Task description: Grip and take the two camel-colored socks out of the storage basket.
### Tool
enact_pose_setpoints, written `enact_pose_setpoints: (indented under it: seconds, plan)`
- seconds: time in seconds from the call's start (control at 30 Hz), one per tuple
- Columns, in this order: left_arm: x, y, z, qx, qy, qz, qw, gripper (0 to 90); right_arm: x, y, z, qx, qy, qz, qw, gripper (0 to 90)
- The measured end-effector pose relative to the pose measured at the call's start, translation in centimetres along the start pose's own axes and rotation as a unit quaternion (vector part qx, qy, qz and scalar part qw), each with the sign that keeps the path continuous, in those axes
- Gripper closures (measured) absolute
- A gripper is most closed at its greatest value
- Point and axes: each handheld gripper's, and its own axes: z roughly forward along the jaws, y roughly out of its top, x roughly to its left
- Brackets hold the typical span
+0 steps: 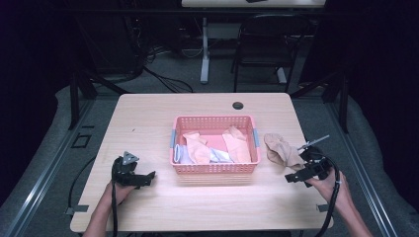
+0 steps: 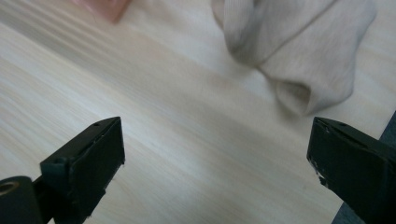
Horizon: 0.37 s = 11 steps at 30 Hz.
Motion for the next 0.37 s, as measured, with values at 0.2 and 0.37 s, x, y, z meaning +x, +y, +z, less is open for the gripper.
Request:
enact_pose_setpoints:
  seconds: [0.2,0.37]
  plan:
    - [0.0,0.0,0.0,0.000,0.000,0.000,1.0000,1.0,-0.3,-0.5,1.0,0.025,-0.009,-0.005,0.9996,3.9]
    - [0.0,0.0,0.0,0.000,0.000,0.000,1.0000,1.0,-0.6,-0.7,1.5,0.021,-0.006,0.005,0.9997,4.5]
